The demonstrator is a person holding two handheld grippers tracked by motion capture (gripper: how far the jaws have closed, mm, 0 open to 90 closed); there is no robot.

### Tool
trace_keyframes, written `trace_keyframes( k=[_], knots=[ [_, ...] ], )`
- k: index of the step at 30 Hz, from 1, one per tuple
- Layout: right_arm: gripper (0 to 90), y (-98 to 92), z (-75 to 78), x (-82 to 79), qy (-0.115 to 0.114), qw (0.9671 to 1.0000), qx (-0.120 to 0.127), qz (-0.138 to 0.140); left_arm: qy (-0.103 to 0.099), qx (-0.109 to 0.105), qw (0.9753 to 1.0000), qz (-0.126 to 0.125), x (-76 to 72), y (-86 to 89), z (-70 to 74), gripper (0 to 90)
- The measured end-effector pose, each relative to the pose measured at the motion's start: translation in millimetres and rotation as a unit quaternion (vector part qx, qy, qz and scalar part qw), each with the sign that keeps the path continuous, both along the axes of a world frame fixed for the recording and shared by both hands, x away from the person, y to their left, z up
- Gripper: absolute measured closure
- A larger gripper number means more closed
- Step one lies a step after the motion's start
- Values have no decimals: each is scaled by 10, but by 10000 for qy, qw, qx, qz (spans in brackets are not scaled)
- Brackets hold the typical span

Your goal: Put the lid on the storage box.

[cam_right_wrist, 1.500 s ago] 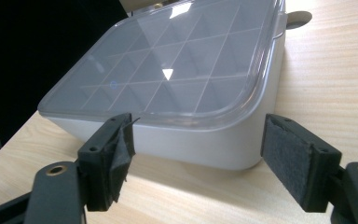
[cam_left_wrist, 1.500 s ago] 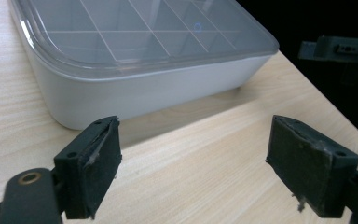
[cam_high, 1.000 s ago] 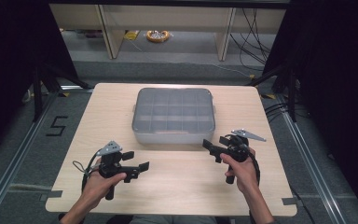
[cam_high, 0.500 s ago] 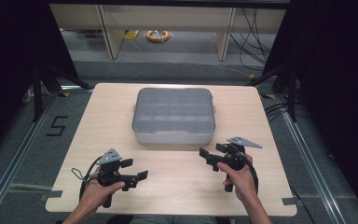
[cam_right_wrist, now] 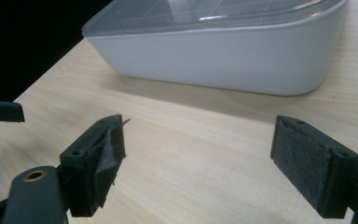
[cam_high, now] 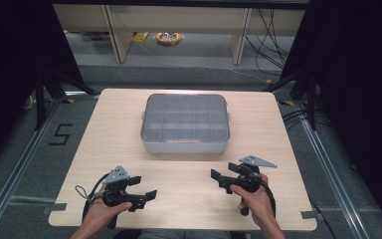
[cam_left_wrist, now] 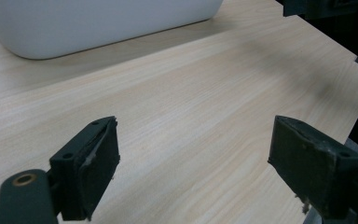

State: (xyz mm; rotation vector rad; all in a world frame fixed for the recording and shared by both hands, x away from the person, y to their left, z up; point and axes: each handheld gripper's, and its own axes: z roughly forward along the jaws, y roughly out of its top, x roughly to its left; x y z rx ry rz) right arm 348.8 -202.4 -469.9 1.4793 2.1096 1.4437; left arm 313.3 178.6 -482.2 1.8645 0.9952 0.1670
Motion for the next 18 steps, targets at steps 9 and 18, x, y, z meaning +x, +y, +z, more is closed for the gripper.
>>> trace_keyframes(
  k=[9,18],
  knots=[
    [187,-14,-46,-165,58,10000,-51,46,79,70,9999,-41,-96,14,-49,151],
    [185,-43,-100,-348,73,9996,-201,157,88,83,9999,-92,-205,23,-83,151]
  ],
)
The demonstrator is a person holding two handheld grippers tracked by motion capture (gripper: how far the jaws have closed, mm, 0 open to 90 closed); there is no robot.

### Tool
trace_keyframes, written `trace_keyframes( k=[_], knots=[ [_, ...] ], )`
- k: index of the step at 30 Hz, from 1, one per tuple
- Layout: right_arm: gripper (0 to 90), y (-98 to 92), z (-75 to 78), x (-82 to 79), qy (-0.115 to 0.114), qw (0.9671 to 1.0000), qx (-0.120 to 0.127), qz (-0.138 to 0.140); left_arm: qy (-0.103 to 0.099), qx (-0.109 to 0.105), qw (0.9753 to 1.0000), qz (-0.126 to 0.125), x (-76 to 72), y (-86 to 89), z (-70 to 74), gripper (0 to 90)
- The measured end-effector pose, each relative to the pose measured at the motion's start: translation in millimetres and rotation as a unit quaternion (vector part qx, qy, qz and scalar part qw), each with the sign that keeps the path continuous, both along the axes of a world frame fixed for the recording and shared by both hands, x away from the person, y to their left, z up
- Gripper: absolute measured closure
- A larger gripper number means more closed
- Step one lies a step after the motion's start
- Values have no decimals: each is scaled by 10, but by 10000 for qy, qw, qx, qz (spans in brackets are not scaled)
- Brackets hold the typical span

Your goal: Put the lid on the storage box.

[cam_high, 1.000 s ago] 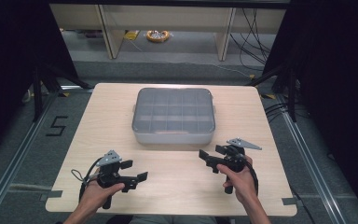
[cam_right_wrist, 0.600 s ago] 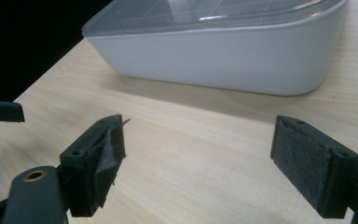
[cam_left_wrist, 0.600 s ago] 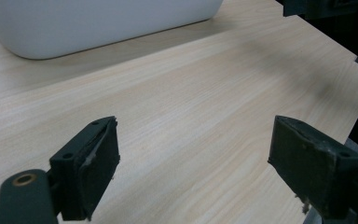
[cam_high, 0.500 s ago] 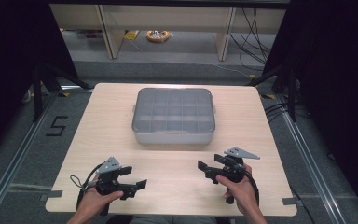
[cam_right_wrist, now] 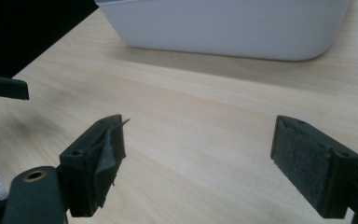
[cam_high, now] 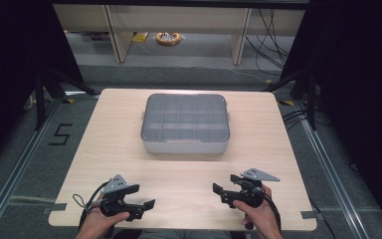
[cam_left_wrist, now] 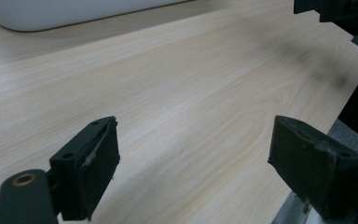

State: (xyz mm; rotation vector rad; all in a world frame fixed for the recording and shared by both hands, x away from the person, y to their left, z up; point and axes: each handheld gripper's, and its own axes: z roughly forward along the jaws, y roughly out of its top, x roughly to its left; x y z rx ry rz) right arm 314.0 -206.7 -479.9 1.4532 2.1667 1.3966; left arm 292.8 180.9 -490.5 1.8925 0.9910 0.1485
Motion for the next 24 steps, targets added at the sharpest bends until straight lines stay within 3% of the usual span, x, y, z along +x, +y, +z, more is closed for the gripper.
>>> trace_keyframes(
  k=[1,2,4,5,6,8,9,10,11,12,13,14,15,18,20,21,22,24],
  knots=[
    [185,-17,-19,-8,-93,9999,-121,56,-49,78,10000,-14,-12,3,-3,151],
    [184,6,-21,-53,71,10000,-21,-32,-50,91,9999,-21,-26,-3,-9,151],
    [182,-29,-49,-70,-31,9999,-92,96,-58,135,9999,-38,-60,-10,-20,151],
    [183,-16,-49,-103,64,9999,-78,-14,-36,186,9998,-89,-74,-7,-24,151],
    [184,-38,-54,-120,41,9999,24,92,-20,156,9998,-114,-88,-12,-36,151],
    [184,-69,-73,-146,57,9999,-28,100,19,188,9997,-177,-115,-22,-46,151],
    [184,-60,-68,-190,195,9998,54,56,27,205,9996,-171,-129,-27,-52,151],
    [184,-66,-87,-203,89,9999,97,65,55,203,9996,-198,-139,-31,-57,151],
    [184,-89,-98,-212,48,9999,-60,107,74,235,9995,-212,-153,-33,-62,151],
    [184,-73,-92,-263,255,9997,46,25,65,318,9991,-267,-158,-26,-65,151],
    [185,-108,-119,-255,104,9998,-41,165,71,301,9991,-280,-172,-30,-70,151],
    [186,-89,-116,-298,281,9996,-18,8,101,313,9990,-288,-188,-25,-71,151],
    [187,-128,-135,-293,112,9997,-167,118,86,308,9990,-318,-194,-19,-77,151],
    [185,-150,-153,-358,132,9995,-229,158,121,282,9993,-209,-230,-6,-73,151],
    [185,-166,-157,-407,208,9996,-188,93,108,342,9989,-293,-226,23,-73,152],
    [186,-154,-154,-442,328,9994,-30,58,131,313,9991,-241,-236,22,-74,152],
    [188,-174,-163,-447,250,9995,-200,87,131,281,9993,-231,-242,27,-80,152],
    [187,-186,-185,-465,225,9994,-216,169,165,288,9991,-247,-252,46,-79,151]
  ],
)
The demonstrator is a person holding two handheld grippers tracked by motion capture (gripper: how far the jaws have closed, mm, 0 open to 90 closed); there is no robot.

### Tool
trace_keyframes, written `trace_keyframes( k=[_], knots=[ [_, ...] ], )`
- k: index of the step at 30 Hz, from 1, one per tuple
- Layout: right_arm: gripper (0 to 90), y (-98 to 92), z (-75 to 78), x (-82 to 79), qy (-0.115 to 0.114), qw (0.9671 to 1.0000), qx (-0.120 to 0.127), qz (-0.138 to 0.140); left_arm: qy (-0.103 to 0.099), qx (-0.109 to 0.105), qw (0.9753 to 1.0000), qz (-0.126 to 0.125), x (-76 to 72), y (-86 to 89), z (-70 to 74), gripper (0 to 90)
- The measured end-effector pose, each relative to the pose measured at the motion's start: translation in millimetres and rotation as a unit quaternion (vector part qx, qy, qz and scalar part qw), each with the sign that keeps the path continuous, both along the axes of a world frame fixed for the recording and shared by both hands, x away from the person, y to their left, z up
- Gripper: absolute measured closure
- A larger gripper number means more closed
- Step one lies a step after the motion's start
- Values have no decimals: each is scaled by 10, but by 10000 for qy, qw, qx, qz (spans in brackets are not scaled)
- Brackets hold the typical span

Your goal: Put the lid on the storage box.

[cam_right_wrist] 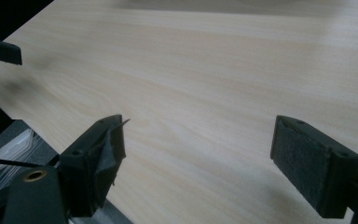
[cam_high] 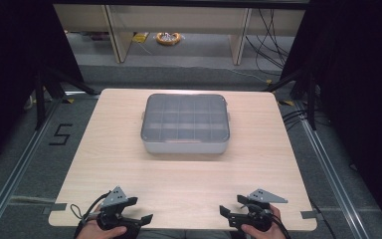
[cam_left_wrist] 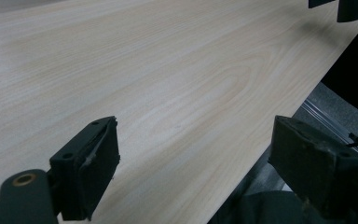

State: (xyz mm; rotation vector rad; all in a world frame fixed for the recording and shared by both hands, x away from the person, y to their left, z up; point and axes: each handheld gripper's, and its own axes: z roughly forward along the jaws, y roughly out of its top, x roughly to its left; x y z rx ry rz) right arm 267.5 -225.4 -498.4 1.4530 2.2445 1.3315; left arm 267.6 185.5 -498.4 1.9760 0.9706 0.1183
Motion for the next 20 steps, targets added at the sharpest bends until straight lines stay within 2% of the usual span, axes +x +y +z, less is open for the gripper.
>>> trace_keyframes(
  k=[1,2,4,5,6,7,8,9,10,11,14,15,18,19,20],
  knots=[
    [187,0,8,-30,47,10000,63,-28,-5,-27,10000,0,-4,4,-5,152],
    [187,-16,-6,-29,-44,9999,96,81,-8,34,10000,-22,-8,19,-4,151],
    [186,-21,-3,-51,-11,10000,18,39,-18,-32,10000,9,-21,19,-12,151],
    [187,-13,13,-78,128,9999,14,-34,1,-26,10000,16,-28,22,-12,152],
    [188,-34,3,-71,26,10000,-22,17,-7,29,10000,-13,-30,34,-9,152],
    [189,-32,-5,-74,-31,10000,64,16,-23,25,10000,-16,-32,39,-9,152],
    [191,-13,-5,-92,78,9998,176,-53,-23,40,10000,-7,-35,43,-3,151],
    [192,-41,0,-83,-52,10000,-52,-35,0,48,10000,-27,-34,48,0,152],
    [194,-21,-4,-97,117,9999,86,-75,-10,46,10000,12,-37,46,1,151],
    [195,-22,-3,-100,159,9998,92,-82,-22,18,10000,50,-39,42,-1,152],
    [195,-22,-3,-101,151,9997,153,-100,-11,-15,10000,44,-33,44,-1,152],
    [196,-23,-5,-100,150,9997,149,-93,-17,46,10000,6,-29,56,1,151],
    [215,-15,-19,-89,156,9997,-5,-161,-11,33,10000,11,-28,56,0,151],
    [216,-41,-23,-75,67,9999,-97,-51,-9,38,10000,6,-27,55,0,151],
    [217,-46,-25,-75,48,9999,-85,-35,3,-12,10000,44,-29,43,-4,151]
  ],
)
